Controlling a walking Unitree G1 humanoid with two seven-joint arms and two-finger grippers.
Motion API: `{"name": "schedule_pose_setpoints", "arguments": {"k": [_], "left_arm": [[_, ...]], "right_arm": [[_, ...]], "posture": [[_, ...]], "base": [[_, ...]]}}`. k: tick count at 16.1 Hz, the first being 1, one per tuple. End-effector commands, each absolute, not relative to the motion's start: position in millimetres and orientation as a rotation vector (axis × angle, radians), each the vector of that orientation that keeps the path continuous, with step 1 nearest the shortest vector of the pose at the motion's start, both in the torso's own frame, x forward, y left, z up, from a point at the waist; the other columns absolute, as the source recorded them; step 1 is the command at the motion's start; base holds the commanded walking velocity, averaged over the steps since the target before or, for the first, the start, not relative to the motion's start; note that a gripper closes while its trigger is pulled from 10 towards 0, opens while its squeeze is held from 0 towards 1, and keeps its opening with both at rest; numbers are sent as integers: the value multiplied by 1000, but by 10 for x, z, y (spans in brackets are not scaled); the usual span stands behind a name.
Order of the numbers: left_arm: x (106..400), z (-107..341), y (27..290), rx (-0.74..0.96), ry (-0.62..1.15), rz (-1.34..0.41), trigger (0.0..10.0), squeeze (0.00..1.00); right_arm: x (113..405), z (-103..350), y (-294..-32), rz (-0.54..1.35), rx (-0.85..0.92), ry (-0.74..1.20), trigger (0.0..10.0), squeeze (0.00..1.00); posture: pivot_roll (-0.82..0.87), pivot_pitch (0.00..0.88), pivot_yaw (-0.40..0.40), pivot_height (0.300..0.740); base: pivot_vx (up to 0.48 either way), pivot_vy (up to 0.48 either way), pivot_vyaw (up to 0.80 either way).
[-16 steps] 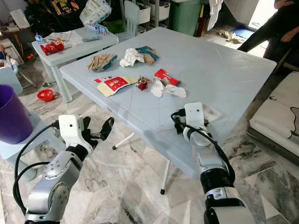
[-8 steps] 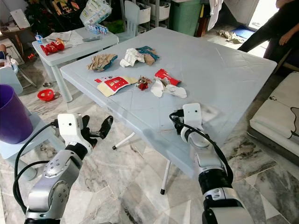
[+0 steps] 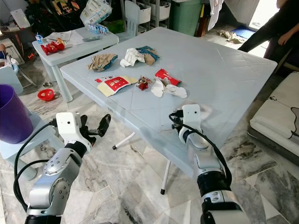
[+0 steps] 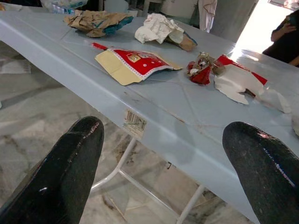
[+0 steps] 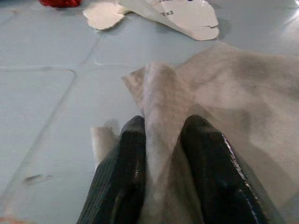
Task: Picking trash to rubbish bin
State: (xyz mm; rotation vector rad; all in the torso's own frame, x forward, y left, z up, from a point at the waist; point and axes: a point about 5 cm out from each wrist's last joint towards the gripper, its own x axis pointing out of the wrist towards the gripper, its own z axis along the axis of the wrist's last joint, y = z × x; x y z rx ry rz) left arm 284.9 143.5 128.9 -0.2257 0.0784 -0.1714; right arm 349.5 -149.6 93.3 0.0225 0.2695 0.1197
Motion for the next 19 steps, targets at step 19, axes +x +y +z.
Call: {"name": "schedule_pose_setpoints", "arguments": {"k": [19], "left_arm": [[3120,1421,1670,-302,30,-31,10000,0]], "right_arm": [[3343,1558,-1524,84,178,-103,0,0]], "posture": [[18,24,1,740]], "base": [[0,0,-240]]}}
